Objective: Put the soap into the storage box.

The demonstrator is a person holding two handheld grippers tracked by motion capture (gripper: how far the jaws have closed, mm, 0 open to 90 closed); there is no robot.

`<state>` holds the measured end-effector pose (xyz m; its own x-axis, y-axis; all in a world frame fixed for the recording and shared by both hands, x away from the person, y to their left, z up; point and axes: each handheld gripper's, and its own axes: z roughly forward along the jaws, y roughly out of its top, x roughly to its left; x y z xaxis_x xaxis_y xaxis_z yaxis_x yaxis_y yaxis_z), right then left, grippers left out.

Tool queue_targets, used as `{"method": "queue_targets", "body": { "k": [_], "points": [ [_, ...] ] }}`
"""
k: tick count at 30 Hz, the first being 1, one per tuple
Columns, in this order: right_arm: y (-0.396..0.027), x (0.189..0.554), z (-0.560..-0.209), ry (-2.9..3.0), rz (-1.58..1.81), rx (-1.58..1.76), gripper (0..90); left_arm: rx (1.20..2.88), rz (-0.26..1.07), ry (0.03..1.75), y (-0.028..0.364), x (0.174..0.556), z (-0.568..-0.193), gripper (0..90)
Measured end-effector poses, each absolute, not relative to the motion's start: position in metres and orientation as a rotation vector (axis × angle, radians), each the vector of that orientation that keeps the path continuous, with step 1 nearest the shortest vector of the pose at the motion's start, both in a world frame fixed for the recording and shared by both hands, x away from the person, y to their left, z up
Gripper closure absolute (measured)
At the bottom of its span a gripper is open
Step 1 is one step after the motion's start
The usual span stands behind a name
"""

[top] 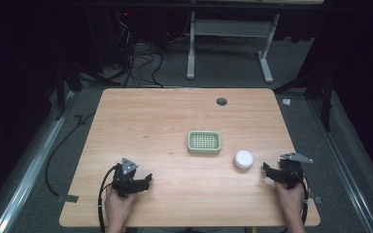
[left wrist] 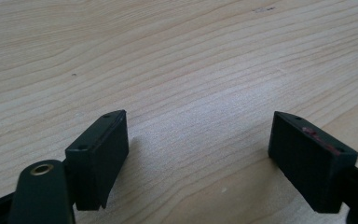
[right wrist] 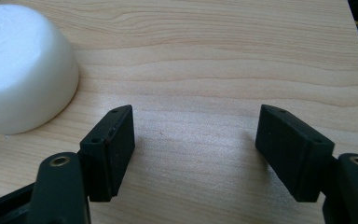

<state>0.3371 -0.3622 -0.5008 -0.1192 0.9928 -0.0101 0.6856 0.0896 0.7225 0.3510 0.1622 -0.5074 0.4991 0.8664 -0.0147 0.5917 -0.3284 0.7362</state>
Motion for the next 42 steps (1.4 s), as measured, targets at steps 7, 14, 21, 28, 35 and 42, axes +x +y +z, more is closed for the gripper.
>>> {"method": "queue_targets", "body": {
  "k": [7, 14, 21, 28, 35, 42],
  "points": [
    [-0.367, 0.336, -0.500, 1.866, 0.864, 1.673, 28.5, 2.048, 0.505, 1.192, 0.162, 0.351, -0.507, 20.5],
    [-0.366, 0.333, -0.499, 1.866, 0.890, 1.666, 28.3, 2.048, 0.506, 1.192, 0.162, 0.351, -0.507, 20.5],
    [-0.358, 0.322, -0.495, 1.871, 0.923, 1.624, 28.4, 2.048, 0.505, 1.193, 0.162, 0.351, -0.507, 20.5],
    [-0.351, 0.309, -0.494, 1.892, 0.952, 1.608, 28.1, 2.048, 0.506, 1.193, 0.162, 0.351, -0.507, 20.4],
    [-0.337, 0.298, -0.492, 1.925, 0.983, 1.578, 25.1, 2.050, 0.505, 1.193, 0.162, 0.351, -0.507, 20.5],
    [-0.319, 0.300, -0.487, 1.954, 1.032, 1.536, 19.3, 2.050, 0.505, 1.192, 0.162, 0.351, -0.507, 20.4]
  ]
}}
